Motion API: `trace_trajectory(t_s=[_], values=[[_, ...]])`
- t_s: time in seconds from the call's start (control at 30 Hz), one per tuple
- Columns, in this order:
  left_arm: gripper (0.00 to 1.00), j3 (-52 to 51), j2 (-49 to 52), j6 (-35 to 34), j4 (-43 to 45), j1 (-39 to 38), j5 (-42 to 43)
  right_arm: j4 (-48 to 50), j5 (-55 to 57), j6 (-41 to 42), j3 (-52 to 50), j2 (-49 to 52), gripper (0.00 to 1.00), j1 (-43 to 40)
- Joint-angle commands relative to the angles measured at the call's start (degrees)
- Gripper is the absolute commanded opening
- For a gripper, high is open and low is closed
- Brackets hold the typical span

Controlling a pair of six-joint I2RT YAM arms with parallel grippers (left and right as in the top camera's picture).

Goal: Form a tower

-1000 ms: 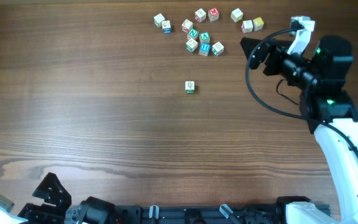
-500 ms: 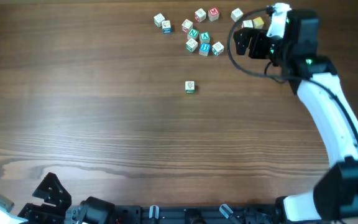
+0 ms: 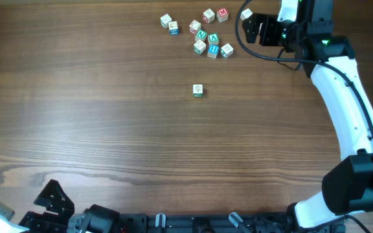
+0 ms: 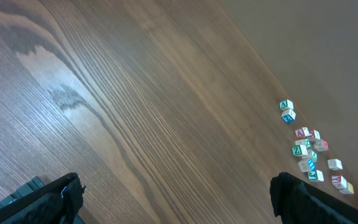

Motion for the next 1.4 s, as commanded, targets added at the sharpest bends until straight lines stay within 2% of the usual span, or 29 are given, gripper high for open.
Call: trace_trajectory(t_s=[0.0,0.2,0.57,0.87,1.07,1.2,1.37], values=[[1.0,-0.2,-0.3,-0.9,0.1,0.4,-0.8,1.2,3.6,3.5,0.6,0.4,1.0,2.9],[1.0,-0.2,-0.3,-0.9,0.1,0.4,-0.8,5.2,5.2,8.0,0.6,1.5,1.0,6.8],[1.0,-0.2,-0.3,-0.9,0.1,0.4,-0.8,12.5,6.0,12.2,2.0,11.9,0.99,10.5],[1.0,-0.2,-0.3,-0.9,0.1,0.3,-0.8,24.5,8.6,16.9,2.0,16.9,0.99,12.5],[1.0,-0.2,-0.3,-0.9,0.1,0.4,-0.8,31.1,12.2,16.8,2.0,21.6,0.99,15.4],[1.0,-0.2,-0.3,-0.9,0.1,0.4,-0.8,31.9,16.9,16.7,2.0,21.8,0.99,16.3],[1.0,-0.2,-0.3,-0.9,0.1,0.3,-0.8,32.0,16.8,16.7,2.0,21.9,0.99,16.3]])
